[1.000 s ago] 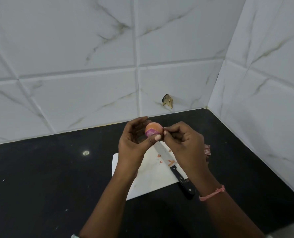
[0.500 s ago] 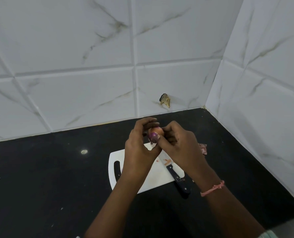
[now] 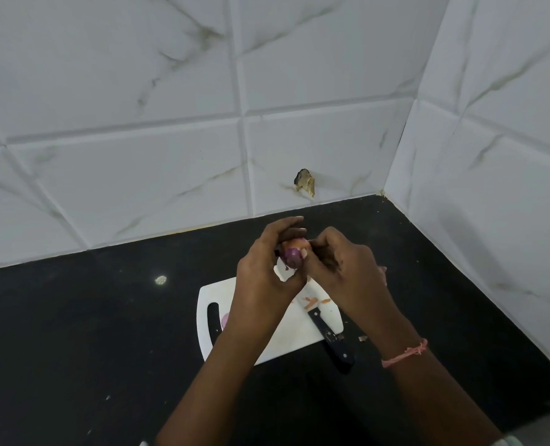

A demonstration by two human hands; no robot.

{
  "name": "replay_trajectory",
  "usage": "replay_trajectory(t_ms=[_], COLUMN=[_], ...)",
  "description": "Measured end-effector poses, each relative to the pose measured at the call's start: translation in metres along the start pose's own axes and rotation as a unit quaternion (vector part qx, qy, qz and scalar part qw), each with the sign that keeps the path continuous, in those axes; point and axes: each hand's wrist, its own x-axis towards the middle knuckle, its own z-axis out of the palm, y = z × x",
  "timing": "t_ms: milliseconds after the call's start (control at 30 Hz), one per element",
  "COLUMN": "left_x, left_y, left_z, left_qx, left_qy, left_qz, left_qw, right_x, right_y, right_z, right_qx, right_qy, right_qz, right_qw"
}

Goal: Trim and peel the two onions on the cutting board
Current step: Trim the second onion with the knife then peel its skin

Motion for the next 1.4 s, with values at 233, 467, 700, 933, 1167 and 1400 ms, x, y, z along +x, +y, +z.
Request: replay_trajectory(t_ms=[233, 467, 700, 933, 1167, 1400], left_x=[0.001, -0.001, -0.003, -0.005, -0.003, -0.003], left_y=[-0.002, -0.001, 0.003, 0.003, 0.004, 0.003], left_z=[-0.001, -0.003, -0.004, -0.004, -0.007, -0.006], left_qx=[0.014, 0.017, 0.018, 0.026, 0.023, 0.047], left_qy=[0.004, 0.005, 0.002, -0.002, 0.025, 0.044], left_qz=[0.002, -0.004, -0.003, -0.008, -0.006, -0.006], left_qw=[1.000, 1.000, 1.000, 1.000, 0.999, 0.998], right_x=[0.000, -0.003, -0.005, -0.006, -0.013, -0.013], right_y=[0.003, -0.003, -0.007, -0.006, -0.013, -0.015], right_z=[0.008, 0.007, 0.005, 0.004, 0.009, 0.014], right_qx=[-0.008, 0.022, 0.013, -0.055, 0.029, 0.032], right_qy=[0.002, 0.032, 0.027, 0.026, 0.100, 0.114], right_qz=[-0.015, -0.017, -0.029, -0.031, -0.044, -0.040], right_qw=[1.000, 0.999, 0.999, 0.998, 0.994, 0.992])
